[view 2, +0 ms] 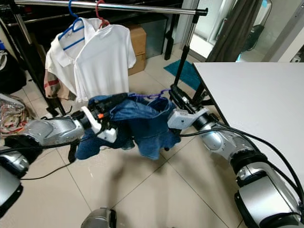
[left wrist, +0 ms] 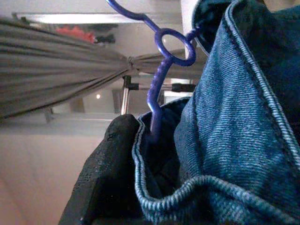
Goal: Hang hanger
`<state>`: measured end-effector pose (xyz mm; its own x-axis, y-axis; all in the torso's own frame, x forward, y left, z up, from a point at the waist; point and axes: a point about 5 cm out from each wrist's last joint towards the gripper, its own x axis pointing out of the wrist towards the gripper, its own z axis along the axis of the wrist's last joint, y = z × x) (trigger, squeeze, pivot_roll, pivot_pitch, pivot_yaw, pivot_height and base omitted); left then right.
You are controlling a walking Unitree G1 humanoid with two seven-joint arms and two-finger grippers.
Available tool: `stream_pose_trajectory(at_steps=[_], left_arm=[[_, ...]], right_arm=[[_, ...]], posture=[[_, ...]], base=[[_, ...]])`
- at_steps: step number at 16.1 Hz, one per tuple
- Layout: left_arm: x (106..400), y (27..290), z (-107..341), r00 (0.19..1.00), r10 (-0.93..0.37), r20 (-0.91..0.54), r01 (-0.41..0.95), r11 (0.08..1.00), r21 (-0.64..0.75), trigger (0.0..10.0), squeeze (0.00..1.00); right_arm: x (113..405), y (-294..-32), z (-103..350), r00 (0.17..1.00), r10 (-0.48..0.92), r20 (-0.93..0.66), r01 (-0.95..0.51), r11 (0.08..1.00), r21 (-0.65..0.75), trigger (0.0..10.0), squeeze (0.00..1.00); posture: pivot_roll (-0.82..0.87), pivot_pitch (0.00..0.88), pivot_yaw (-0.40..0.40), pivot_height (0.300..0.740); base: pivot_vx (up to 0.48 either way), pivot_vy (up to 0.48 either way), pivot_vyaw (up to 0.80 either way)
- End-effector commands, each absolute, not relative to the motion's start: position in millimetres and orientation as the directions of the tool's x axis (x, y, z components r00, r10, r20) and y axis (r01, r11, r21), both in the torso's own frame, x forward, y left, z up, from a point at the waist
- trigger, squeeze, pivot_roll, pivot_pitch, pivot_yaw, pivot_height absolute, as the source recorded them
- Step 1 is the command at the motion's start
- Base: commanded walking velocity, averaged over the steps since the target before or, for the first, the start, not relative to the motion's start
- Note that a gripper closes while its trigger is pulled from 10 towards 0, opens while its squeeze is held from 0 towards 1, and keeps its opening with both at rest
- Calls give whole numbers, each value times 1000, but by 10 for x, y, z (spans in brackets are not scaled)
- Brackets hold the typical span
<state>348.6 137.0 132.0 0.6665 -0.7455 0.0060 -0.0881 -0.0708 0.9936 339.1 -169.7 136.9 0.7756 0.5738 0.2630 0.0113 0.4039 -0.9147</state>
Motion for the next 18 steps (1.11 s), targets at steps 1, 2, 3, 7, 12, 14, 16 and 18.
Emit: stream_pose_trajectory(at_steps=[1, 2, 3, 7, 12, 14, 16, 18], left_arm=[[3476, 1391, 1239, 697, -716, -21, -40, -67, 997, 10000, 0], [3464, 1377, 1202, 699, -714, -35, -21, -69, 997, 10000, 0], [3460, 1397, 1180, 705, -708, -51, -7, -79, 997, 10000, 0], [3472, 1497, 1166, 726, -681, -94, 23, -112, 993, 10000, 0], [3478, 1464, 1170, 722, -685, -97, 23, -116, 993, 10000, 0], [3477, 1459, 1167, 722, -685, -96, 24, -114, 993, 10000, 0], [3474, 1461, 1161, 727, -681, -90, 26, -103, 994, 10000, 0], [3470, 1467, 1151, 733, -675, -88, 33, -93, 995, 10000, 0]], right_arm=[[3415, -1698, 1491, 758, 555, 342, 79, 443, -893, 0, 0], [3401, -1669, 1472, 749, 568, 341, 74, 439, -895, 0, 0], [3390, -1653, 1461, 743, 577, 338, 71, 435, -898, 0, 0], [3371, -1668, 1444, 733, 593, 332, 78, 412, -908, 0, 0], [3387, -1672, 1479, 727, 594, 345, 100, 405, -909, 0, 0], [3387, -1672, 1482, 725, 595, 348, 104, 405, -908, 0, 0], [3389, -1670, 1497, 719, 596, 358, 116, 405, -907, 0, 0], [3389, -1669, 1508, 715, 597, 363, 121, 406, -906, 0, 0]], posture=[[249, 0, -30, 740], [249, 0, -30, 740], [252, 0, -30, 740], [250, 0, -27, 740], [249, 0, -28, 740], [249, 0, -29, 740], [251, 0, -30, 740], [251, 0, -31, 740]], base=[[0, 0, 0], [0, 0, 0], [0, 0, 0], [0, 0, 0], [0, 0, 0], [0, 0, 0], [0, 0, 0], [0, 0, 0]])
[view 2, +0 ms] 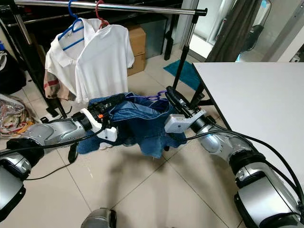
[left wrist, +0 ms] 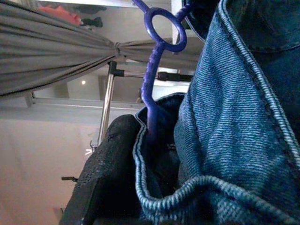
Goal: Hang hanger
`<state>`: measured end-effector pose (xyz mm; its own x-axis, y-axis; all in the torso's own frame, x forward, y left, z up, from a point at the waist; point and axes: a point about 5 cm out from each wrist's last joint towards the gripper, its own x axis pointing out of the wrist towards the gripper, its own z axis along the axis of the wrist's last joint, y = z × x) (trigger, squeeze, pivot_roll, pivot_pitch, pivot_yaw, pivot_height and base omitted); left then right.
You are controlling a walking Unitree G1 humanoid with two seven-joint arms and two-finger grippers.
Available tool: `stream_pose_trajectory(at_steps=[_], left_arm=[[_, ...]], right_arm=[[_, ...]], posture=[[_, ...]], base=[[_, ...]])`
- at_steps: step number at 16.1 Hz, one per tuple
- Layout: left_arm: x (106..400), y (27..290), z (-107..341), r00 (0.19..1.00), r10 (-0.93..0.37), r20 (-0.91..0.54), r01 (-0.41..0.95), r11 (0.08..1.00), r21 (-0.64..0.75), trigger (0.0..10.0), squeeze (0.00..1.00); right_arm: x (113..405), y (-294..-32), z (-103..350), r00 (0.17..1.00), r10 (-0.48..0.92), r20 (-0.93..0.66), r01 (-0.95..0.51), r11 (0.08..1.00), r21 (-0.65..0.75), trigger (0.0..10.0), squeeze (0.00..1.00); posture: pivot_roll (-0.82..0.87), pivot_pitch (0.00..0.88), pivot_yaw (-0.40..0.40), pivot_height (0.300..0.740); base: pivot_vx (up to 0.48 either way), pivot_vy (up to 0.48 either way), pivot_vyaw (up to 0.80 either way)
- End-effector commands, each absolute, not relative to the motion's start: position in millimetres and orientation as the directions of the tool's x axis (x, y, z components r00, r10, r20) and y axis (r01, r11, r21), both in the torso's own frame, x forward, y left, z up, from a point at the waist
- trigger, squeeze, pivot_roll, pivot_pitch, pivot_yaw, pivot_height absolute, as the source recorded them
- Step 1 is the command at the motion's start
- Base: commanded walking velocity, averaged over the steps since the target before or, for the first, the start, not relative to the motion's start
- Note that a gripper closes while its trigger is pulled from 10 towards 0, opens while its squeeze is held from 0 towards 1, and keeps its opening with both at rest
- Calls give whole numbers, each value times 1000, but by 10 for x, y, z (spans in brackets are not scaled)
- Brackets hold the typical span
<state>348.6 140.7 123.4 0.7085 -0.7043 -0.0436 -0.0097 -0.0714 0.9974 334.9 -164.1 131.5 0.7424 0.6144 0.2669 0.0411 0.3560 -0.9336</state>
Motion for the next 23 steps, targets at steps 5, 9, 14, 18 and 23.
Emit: stream_pose_trajectory(at_steps=[5, 9, 14, 18, 23], left_arm=[[3434, 1461, 1134, 720, -690, -79, 49, -63, 997, 10000, 957], [3447, 1444, 1102, 739, -667, -95, 85, -47, 995, 10000, 0], [3419, 1424, 1101, 731, -678, -72, 94, -5, 996, 10000, 1000], [3422, 1452, 1096, 746, -662, -70, 94, 0, 996, 10000, 1000], [3419, 1433, 1046, 785, -616, -68, 194, 140, 971, 10000, 0]], right_arm=[[3388, -1668, 1530, 704, 601, 379, 140, 406, -903, 0, 0], [3390, -1667, 1546, 700, 598, 391, 153, 409, -899, 0, 0], [3396, -1657, 1543, 699, 596, 395, 163, 405, -900, 0, 0], [3393, -1658, 1531, 700, 598, 391, 161, 401, -902, 0, 0], [3391, -1672, 1535, 697, 597, 396, 173, 396, -902, 0, 0]], posture=[[251, 0, -32, 740], [244, 0, -28, 740], [247, 0, -28, 740], [248, 0, -27, 740], [246, 0, -25, 740]], base=[[0, 0, 0], [0, 0, 0], [0, 0, 0], [0, 0, 0], [0, 0, 0]])
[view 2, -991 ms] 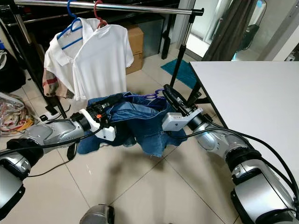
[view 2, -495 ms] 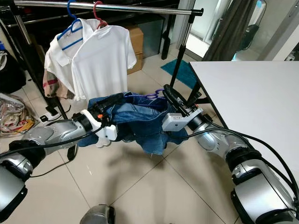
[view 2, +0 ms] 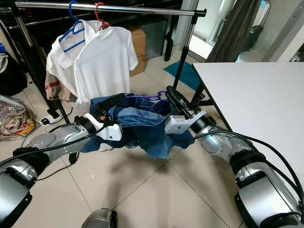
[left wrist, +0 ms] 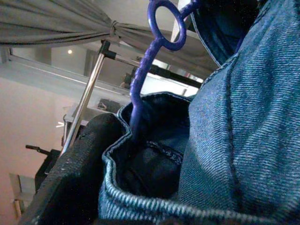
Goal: Hang hanger
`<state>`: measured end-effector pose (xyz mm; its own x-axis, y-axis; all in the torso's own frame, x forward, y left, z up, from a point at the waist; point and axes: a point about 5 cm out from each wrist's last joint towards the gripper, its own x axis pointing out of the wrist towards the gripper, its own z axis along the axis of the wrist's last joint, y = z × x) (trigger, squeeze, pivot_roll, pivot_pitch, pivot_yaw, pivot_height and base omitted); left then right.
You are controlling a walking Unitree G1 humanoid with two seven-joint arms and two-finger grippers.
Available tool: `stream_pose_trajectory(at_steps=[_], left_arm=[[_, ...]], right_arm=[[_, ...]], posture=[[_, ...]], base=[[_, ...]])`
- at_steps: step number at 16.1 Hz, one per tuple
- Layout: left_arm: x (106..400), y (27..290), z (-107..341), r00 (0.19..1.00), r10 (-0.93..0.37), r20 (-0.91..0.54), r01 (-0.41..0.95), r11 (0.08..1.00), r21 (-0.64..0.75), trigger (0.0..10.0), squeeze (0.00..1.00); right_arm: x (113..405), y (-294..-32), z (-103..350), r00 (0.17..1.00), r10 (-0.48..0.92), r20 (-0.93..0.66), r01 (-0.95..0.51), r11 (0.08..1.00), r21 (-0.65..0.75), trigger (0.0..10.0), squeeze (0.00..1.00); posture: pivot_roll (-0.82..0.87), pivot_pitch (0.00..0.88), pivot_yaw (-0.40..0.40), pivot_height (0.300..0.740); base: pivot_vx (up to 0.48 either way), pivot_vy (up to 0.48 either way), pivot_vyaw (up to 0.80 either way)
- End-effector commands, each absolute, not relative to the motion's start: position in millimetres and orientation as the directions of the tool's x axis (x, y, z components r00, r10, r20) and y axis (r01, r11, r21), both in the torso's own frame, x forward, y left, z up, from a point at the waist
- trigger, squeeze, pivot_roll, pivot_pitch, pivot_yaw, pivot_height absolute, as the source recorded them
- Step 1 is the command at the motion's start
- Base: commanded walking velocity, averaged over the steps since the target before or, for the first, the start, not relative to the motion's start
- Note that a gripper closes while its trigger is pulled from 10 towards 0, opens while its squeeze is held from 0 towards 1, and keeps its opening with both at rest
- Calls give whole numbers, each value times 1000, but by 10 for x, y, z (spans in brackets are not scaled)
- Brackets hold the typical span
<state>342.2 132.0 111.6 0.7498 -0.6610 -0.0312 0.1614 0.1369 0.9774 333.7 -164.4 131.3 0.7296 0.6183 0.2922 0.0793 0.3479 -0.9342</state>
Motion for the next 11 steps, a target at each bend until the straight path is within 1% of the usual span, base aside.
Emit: stream_pose_trajectory(at_steps=[1, 2, 3, 4, 5, 7, 11], left_arm=[[3411, 1425, 1065, 775, -630, -55, 176, 132, 975, 10000, 0], [3408, 1428, 1077, 770, -636, -48, 164, 125, 978, 10000, 0], [3402, 1436, 1086, 766, -641, -42, 158, 124, 980, 10000, 1000], [3392, 1440, 1080, 758, -650, -55, 165, 108, 980, 10000, 1000], [3380, 1442, 1054, 746, -660, -85, 166, 61, 984, 10000, 1000], [3368, 1440, 1034, 730, -673, -118, 161, 2, 987, 10000, 1000], [3360, 1442, 1038, 722, -681, -119, 156, -6, 988, 10000, 1000]], right_arm=[[3390, -1675, 1533, 697, 599, 395, 174, 393, -903, 0, 0], [3389, -1675, 1533, 696, 600, 395, 174, 393, -903, 0, 0], [3389, -1673, 1533, 695, 601, 395, 175, 392, -903, 0, 0], [3389, -1672, 1534, 694, 602, 395, 175, 391, -904, 0, 0], [3388, -1671, 1534, 693, 604, 395, 175, 390, -904, 0, 0], [3376, -1662, 1522, 688, 611, 391, 170, 389, -906, 0, 0], [3367, -1647, 1503, 686, 617, 387, 163, 388, -907, 0, 0]], posture=[[246, 0, -25, 740], [248, 0, -26, 740], [248, 0, -26, 740], [248, 0, -26, 740], [248, 0, -26, 740], [248, 0, -26, 740], [245, 0, -25, 740]], base=[[0, 0, 0], [0, 0, 0], [0, 0, 0], [0, 0, 0], [0, 0, 0], [0, 0, 0], [0, 0, 0]])
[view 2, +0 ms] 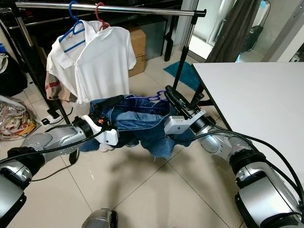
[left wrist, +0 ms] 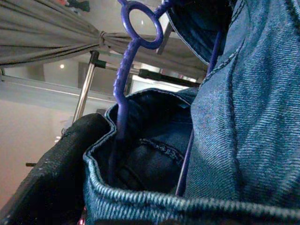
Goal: Hang hanger
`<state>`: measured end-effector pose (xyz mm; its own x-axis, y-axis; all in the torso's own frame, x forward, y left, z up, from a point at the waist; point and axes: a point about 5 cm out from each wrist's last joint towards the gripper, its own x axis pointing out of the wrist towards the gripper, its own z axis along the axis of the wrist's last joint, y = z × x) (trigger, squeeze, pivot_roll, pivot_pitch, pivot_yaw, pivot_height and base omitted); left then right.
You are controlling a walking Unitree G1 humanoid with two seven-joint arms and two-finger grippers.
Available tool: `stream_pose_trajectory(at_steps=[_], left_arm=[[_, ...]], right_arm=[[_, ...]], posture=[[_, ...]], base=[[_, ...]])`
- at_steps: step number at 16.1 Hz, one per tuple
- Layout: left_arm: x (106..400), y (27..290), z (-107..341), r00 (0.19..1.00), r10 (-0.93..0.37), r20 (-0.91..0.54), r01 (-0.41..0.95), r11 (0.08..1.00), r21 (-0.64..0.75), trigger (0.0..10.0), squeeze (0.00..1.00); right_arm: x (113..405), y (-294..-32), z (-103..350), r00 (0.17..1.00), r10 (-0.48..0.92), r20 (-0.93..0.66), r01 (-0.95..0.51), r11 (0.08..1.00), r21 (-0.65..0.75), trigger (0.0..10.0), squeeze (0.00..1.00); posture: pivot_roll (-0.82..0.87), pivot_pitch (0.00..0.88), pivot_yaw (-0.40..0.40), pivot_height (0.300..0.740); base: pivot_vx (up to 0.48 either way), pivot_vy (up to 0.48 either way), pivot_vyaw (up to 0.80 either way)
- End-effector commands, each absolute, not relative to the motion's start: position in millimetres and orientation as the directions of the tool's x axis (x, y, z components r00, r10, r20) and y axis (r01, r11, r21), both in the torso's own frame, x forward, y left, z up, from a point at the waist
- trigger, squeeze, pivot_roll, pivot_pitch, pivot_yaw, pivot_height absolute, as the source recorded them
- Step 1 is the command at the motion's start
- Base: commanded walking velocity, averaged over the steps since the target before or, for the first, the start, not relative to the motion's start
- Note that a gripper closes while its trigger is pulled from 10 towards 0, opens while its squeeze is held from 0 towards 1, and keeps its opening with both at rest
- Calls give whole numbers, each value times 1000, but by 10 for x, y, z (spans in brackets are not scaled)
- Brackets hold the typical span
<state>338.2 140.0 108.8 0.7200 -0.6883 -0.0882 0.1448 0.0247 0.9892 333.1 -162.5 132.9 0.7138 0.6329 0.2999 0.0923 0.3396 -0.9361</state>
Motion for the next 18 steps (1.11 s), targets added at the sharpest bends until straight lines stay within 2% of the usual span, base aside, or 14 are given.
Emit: stream_pose_trajectory(at_steps=[1, 4, 5, 7, 8, 13, 14, 16, 18], left_arm=[[3357, 1441, 1041, 720, -685, -115, 152, -5, 988, 10000, 1000], [3357, 1442, 1071, 720, -689, -84, 123, 8, 992, 10000, 1000], [3379, 1439, 1132, 723, -690, -26, 22, -14, 1000, 10000, 1000], [3385, 1436, 1158, 722, -692, 5, -40, -35, 999, 10000, 1000], [3387, 1440, 1160, 726, -688, 12, -53, -39, 998, 10000, 0], [3350, 1513, 1064, 770, -637, 26, -56, -28, 998, 10000, 0], [3350, 1542, 1030, 795, -606, 17, -25, -5, 1000, 10000, 0], [3338, 1572, 976, 843, -538, 24, 62, 140, 988, 10000, 0], [3332, 1566, 944, 851, -525, 3, 96, 162, 982, 10000, 0]], right_arm=[[3366, -1645, 1503, 685, 618, 386, 162, 388, -908, 0, 0], [3364, -1645, 1496, 686, 618, 383, 160, 386, -909, 0, 0], [3368, -1644, 1490, 689, 616, 381, 159, 383, -910, 0, 0], [3374, -1652, 1483, 697, 610, 377, 160, 380, -911, 0, 0], [3381, -1659, 1480, 703, 604, 375, 160, 379, -911, 0, 0], [3428, -1685, 1486, 730, 575, 368, 174, 364, -915, 0, 0], [3434, -1683, 1492, 730, 574, 372, 184, 359, -915, 0, 0], [3435, -1667, 1505, 719, 583, 379, 199, 349, -916, 0, 0], [3429, -1639, 1511, 702, 602, 381, 209, 337, -918, 0, 0]], posture=[[245, 0, -25, 740], [245, 0, -25, 740], [246, 0, -24, 740], [246, 0, -24, 740], [246, 0, -24, 740], [249, 0, -24, 740], [249, 0, -24, 740], [249, 0, -24, 740], [249, 0, -24, 740]], base=[[0, 0, 0], [0, 0, 0], [0, 0, 0], [0, 0, 0], [0, 0, 0], [0, 0, 0], [0, 0, 0], [0, 0, 0], [0, 0, 0]])
